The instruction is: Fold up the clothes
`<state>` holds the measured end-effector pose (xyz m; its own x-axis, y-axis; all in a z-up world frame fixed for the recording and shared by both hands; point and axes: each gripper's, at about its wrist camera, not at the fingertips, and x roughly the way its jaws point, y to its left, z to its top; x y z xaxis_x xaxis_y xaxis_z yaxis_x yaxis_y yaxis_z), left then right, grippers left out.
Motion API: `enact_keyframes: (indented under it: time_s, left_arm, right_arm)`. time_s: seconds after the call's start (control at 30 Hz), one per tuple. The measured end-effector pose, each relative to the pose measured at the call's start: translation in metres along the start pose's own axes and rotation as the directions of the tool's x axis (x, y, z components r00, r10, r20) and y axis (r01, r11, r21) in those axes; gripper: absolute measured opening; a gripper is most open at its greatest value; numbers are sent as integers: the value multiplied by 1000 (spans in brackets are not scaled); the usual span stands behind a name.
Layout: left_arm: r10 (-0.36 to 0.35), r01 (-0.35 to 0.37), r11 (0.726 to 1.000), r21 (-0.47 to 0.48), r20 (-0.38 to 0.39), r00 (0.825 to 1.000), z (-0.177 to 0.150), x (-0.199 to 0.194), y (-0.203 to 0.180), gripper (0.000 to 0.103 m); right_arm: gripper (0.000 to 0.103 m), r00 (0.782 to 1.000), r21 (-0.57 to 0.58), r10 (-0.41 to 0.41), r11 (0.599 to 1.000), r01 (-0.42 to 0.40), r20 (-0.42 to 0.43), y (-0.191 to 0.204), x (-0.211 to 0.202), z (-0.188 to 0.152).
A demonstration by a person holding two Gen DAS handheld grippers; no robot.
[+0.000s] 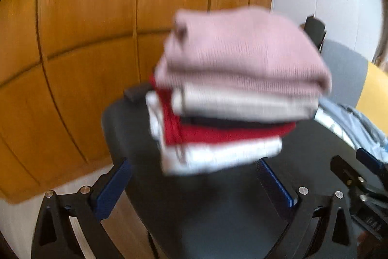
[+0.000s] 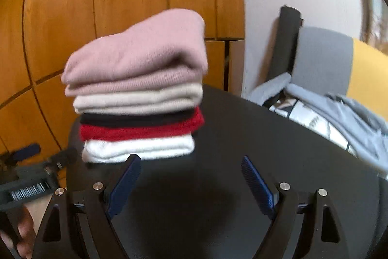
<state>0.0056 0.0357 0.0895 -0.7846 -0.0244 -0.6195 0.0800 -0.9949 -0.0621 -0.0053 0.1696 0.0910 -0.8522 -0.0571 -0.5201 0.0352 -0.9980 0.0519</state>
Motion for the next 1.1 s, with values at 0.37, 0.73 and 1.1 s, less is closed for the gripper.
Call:
enact_keyframes:
  time_s: [0.37,0.73,1.1]
  left_arm:
    - [100,-101,995,26,12,995,-29,11,3,103]
    - [95,-95,995,-7,-49,994,-30,14,11,103]
    - [73,-72,997,17,-87,993,-39,19,6,103]
  right_arm:
    - [87,995,-22,-76,997,77,64,13,14,-27]
    - [90,996,-98,-64,993,70,65,25,13,-35]
    - [90,996,-75,-54,995,59,73,21,11,-36]
